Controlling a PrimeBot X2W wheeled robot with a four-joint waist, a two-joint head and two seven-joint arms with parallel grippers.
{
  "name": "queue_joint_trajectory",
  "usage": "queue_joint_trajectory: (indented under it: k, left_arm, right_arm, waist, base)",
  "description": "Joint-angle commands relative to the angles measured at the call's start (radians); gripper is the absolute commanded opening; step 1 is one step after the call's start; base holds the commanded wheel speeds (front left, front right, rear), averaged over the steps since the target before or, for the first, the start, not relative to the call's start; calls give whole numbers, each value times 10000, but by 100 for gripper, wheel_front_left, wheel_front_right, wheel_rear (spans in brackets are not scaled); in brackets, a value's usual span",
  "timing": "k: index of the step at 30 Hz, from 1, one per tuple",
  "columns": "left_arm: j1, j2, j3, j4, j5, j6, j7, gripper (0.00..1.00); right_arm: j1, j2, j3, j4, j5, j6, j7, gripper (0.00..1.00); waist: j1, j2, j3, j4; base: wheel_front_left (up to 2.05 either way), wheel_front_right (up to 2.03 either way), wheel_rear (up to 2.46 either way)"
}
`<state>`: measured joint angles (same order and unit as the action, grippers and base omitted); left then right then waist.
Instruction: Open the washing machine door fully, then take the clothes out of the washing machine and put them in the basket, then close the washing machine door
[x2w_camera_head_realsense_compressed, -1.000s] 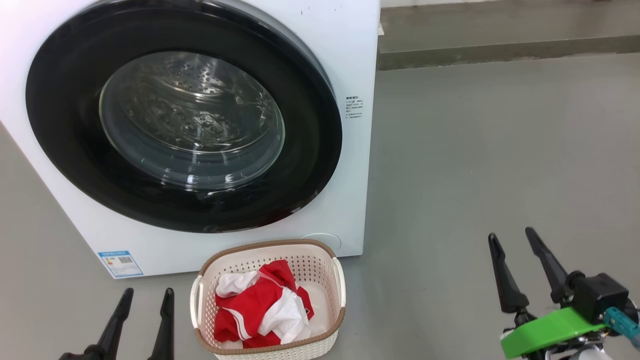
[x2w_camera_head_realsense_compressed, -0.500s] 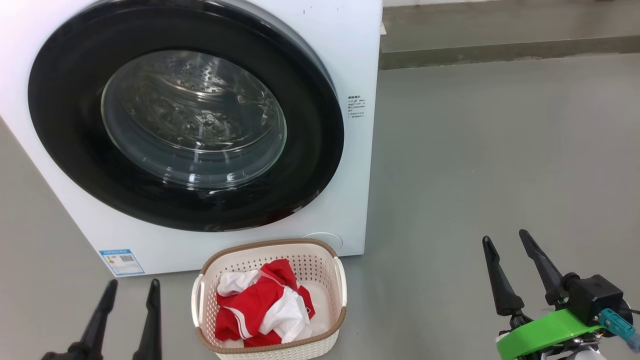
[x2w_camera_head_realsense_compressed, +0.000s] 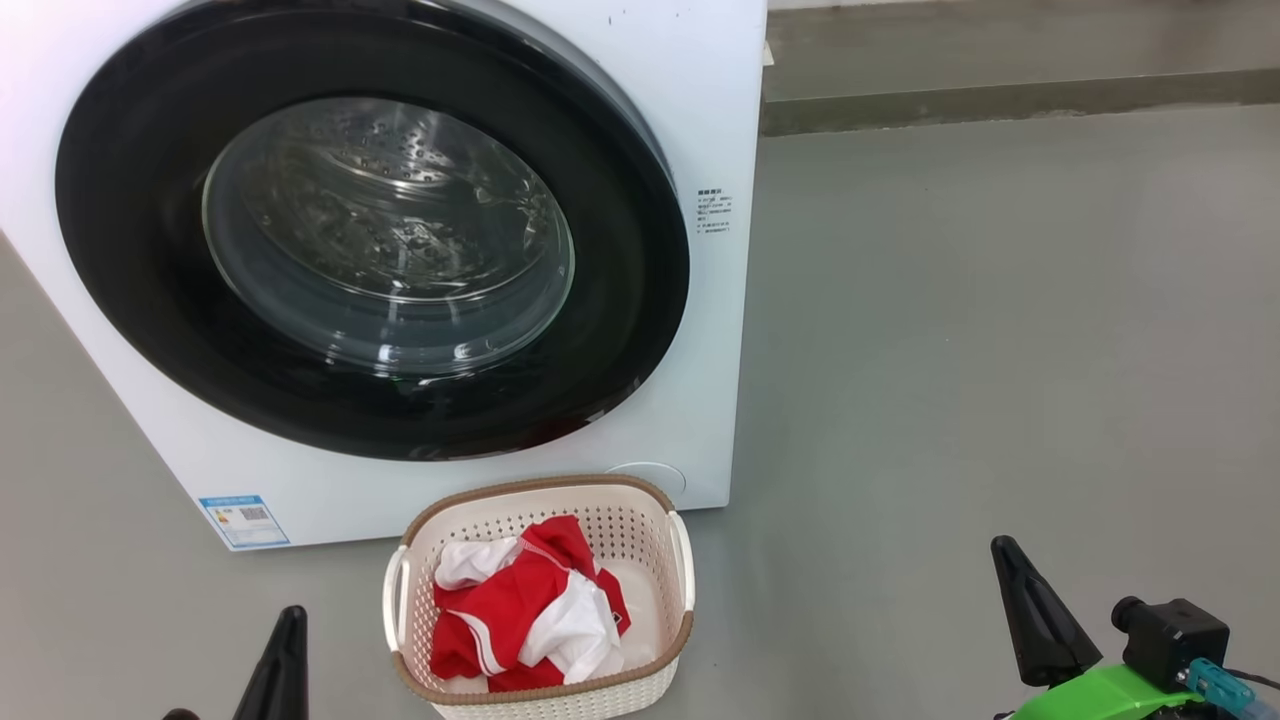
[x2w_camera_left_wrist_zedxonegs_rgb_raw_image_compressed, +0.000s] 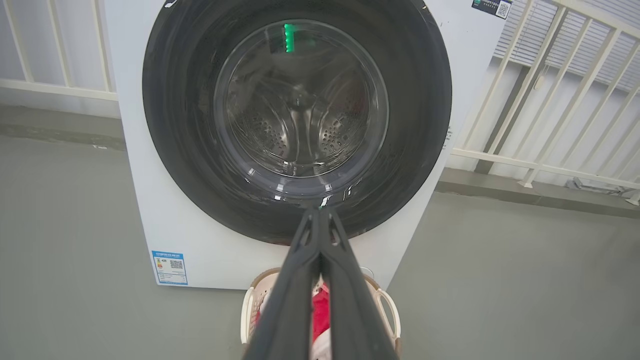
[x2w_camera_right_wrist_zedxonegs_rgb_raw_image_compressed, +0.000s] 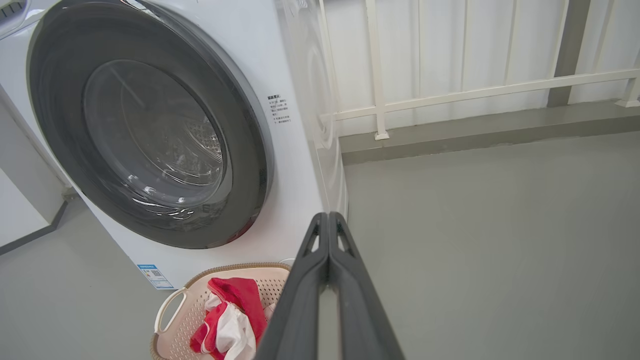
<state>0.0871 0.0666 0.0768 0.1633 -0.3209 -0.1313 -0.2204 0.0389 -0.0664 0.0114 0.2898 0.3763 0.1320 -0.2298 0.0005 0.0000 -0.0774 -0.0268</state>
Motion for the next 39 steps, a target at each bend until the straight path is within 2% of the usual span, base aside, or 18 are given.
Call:
queue_joint_trajectory:
  k: [1,39]
  left_arm:
    - [-285,85,101,-202,-310,0,57,0]
    - [-821,5,178,120,-4366,2,1105,0]
  right_arm:
    - [-366,-82,-79,-278,308,-1,65,0]
    - [-724,-3,-455,-335,4185,-5,1147,0]
  waist:
    - [-1,0,25,4]
    - [-5,0,283,90]
  base:
    - [0,0,0]
    - [0,0,0]
